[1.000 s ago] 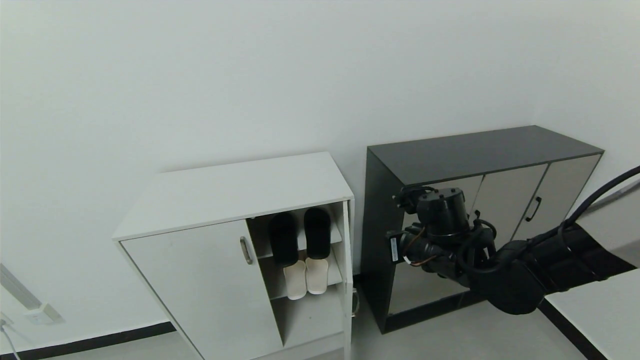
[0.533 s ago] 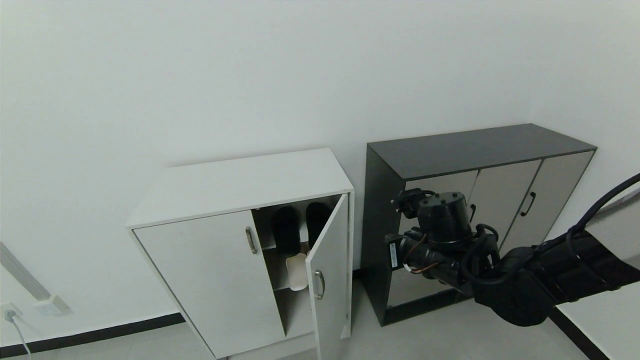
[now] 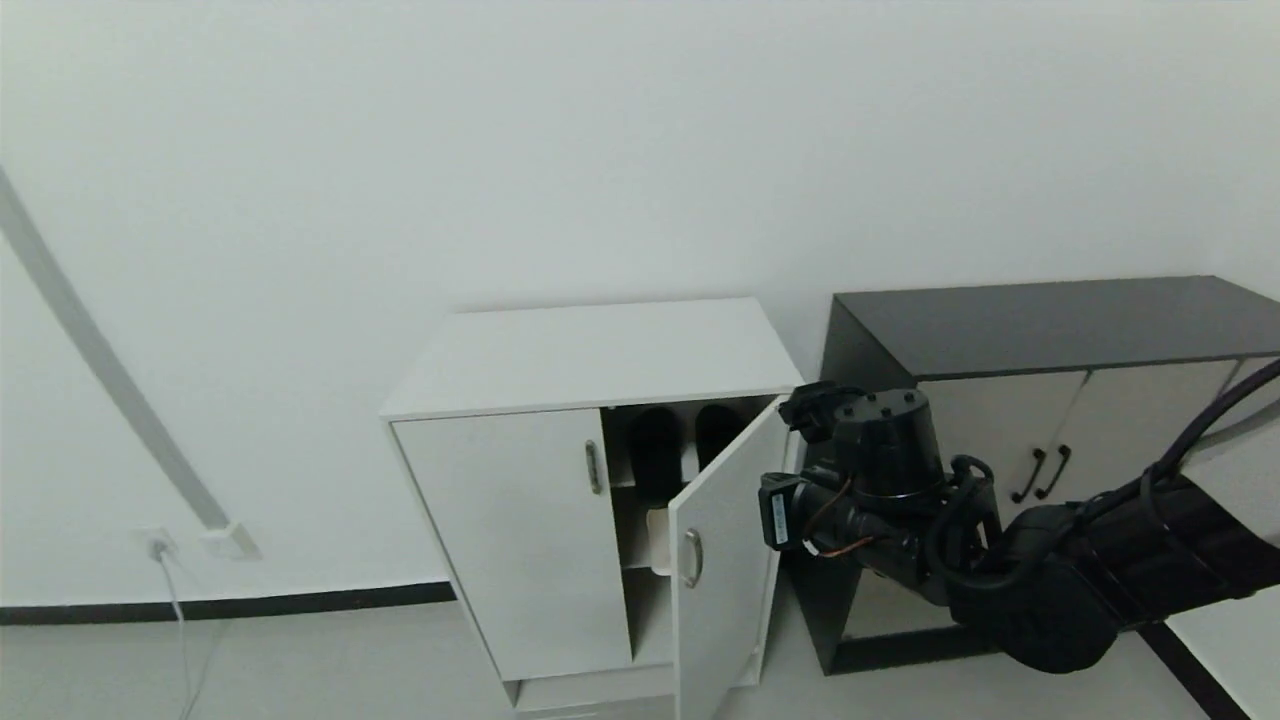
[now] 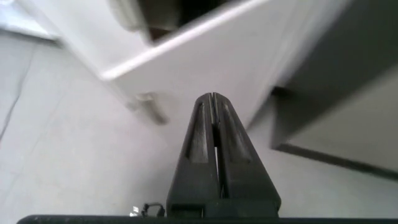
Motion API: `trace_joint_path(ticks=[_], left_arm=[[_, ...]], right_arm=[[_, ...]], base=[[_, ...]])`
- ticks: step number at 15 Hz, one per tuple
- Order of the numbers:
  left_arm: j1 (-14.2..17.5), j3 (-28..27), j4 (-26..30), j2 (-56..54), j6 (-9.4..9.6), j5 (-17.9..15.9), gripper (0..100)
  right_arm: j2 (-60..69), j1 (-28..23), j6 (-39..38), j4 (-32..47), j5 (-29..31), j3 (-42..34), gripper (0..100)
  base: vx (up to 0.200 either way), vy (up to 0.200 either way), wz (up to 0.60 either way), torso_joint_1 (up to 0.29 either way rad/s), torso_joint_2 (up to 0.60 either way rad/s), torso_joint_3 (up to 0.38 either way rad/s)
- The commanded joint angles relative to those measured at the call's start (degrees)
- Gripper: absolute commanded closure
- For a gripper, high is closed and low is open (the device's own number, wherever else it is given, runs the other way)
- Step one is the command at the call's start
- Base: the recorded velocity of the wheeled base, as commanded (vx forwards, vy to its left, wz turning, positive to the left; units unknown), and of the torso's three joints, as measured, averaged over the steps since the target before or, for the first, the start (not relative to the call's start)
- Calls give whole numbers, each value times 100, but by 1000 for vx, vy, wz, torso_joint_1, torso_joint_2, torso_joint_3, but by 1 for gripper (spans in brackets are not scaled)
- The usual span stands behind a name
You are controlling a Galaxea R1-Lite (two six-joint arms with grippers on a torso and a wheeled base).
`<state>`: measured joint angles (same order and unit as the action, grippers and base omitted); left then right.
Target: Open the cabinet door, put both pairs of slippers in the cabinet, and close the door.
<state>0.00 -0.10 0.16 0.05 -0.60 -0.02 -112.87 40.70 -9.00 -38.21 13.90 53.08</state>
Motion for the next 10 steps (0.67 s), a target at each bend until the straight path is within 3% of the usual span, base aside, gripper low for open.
trace_joint_path(ticks=[1,8,10], left_arm=[[0,1,2,4,-2,-6,100],[0,1,2,4,-2,-6,100],[0,1,2,4,-2,-6,100]], right_arm=[[20,-1,3,-126,-27,-96,100],[28,-1,399,-627,-194,-702,100],[143,8,601,-1145,-177,-1326,100]], base=[[0,0,0,0,0,0],[0,0,0,0,0,0],[0,0,0,0,0,0]])
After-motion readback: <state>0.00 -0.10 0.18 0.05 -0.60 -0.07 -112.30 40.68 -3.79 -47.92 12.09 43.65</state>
